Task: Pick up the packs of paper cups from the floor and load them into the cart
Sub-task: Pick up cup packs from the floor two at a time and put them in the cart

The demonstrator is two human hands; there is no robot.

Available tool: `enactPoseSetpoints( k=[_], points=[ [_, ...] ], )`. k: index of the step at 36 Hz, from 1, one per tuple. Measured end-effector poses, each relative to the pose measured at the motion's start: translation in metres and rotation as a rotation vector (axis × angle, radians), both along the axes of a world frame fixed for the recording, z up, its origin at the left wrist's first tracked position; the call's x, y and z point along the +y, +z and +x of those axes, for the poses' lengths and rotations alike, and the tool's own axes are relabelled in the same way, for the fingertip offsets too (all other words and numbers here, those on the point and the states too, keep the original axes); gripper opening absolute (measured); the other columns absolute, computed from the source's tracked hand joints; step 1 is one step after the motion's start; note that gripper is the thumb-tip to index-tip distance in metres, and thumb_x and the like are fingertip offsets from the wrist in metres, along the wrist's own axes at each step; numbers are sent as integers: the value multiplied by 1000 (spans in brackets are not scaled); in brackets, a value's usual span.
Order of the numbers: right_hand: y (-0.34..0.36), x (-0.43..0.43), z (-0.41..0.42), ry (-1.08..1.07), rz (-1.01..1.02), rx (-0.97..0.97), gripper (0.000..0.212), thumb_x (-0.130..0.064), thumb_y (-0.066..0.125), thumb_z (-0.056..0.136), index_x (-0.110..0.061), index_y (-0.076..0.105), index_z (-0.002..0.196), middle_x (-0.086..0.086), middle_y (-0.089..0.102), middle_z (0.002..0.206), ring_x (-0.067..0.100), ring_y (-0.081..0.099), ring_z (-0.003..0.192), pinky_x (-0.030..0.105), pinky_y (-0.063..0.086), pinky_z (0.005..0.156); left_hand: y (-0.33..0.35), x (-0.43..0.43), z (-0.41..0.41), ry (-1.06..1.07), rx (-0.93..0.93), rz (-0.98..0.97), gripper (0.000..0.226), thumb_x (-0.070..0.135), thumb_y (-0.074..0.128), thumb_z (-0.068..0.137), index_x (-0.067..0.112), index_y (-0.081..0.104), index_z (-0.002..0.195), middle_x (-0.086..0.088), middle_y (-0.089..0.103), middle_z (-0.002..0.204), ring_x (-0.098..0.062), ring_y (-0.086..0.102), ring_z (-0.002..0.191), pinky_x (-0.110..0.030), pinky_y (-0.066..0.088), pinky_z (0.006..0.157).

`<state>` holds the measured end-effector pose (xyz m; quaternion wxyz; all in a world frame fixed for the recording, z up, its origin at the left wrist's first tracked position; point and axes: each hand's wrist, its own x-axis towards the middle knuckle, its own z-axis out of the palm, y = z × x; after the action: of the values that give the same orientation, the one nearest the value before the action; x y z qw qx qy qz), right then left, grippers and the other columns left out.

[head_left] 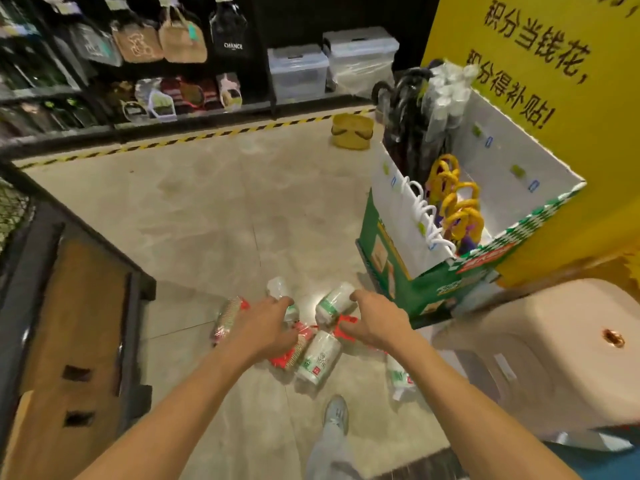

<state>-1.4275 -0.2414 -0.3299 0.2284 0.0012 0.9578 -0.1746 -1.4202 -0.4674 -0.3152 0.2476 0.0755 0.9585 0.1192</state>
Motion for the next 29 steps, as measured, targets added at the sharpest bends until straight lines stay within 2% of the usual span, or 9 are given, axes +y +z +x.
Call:
enactPoseSetpoints(
  k=[4, 10, 15, 19, 21, 23, 25, 27, 29],
  points=[
    [-46, 2, -43, -44, -42, -71, 60, -58, 63, 88, -19, 54, 133, 7, 63, 128, 30, 62, 116, 39, 50, 87, -38, 7, -52, -36, -29, -39, 62, 48, 52, 90, 25, 45, 147, -7, 59, 138, -29, 55, 125, -42, 47, 102],
    [-135, 2, -89, -136, -71, -189, 58, -54, 66, 88, -17, 55, 131, 9, 66, 124, 33, 63, 116, 45, 54, 94, -119, 16, -120, 1, -99, -8, 57, 42, 57, 90, 22, 48, 142, -11, 60, 134, -30, 56, 124, -41, 45, 97],
    [-253, -5, -104, -360, -169, -277, 59, -53, 69, 85, -22, 54, 133, 4, 65, 125, 30, 61, 117, 39, 50, 93, -230, 14, -167, 63, -207, 52, 60, 39, 61, 91, 19, 45, 146, -12, 54, 143, -31, 53, 129, -43, 46, 104],
    [-362, -19, -97, -567, -296, -370, 65, -52, 72, 87, -22, 51, 141, 0, 63, 131, 26, 60, 121, 40, 50, 99, -345, 6, -186, 138, -271, 68, 64, 41, 63, 91, 24, 42, 150, -11, 52, 146, -31, 53, 131, -42, 45, 105],
    [-420, -28, -92, -698, -336, -396, 61, -46, 76, 87, -19, 56, 137, -4, 65, 112, 22, 64, 113, 28, 47, 92, -406, 0, -190, 180, -319, 68, 65, 43, 64, 90, 28, 41, 150, -9, 54, 144, -31, 55, 128, -41, 47, 103],
    [-480, -37, -90, -829, -366, -434, 55, -46, 78, 86, -20, 57, 130, -15, 61, 92, 10, 64, 90, 22, 41, 79, -468, -6, -193, 214, -376, 78, 64, 42, 66, 87, 27, 44, 145, -9, 57, 138, -31, 58, 122, -44, 49, 100],
    [-539, -47, -90, -934, -402, -492, 55, -51, 76, 87, -24, 54, 130, -11, 65, 103, 6, 59, 88, 22, 38, 78, -528, -9, -193, 232, -415, 84, 63, 41, 68, 84, 28, 47, 141, -6, 56, 139, -30, 58, 123, -45, 49, 100],
    [-594, -53, -89, -1027, -408, -501, 64, -52, 75, 87, -22, 52, 137, 2, 63, 130, 17, 61, 110, 24, 40, 85, -584, -10, -192, 236, -427, 71, 65, 43, 71, 81, 29, 48, 140, -6, 51, 144, -31, 57, 124, -45, 49, 101],
    [-645, -58, -85, -1065, -398, -453, 75, -52, 77, 85, -18, 48, 145, 6, 60, 139, 26, 57, 126, 31, 44, 100, -635, -10, -189, 249, -424, 63, 68, 51, 71, 78, 29, 47, 139, -7, 55, 138, -33, 58, 121, -45, 49, 101]
  ],
)
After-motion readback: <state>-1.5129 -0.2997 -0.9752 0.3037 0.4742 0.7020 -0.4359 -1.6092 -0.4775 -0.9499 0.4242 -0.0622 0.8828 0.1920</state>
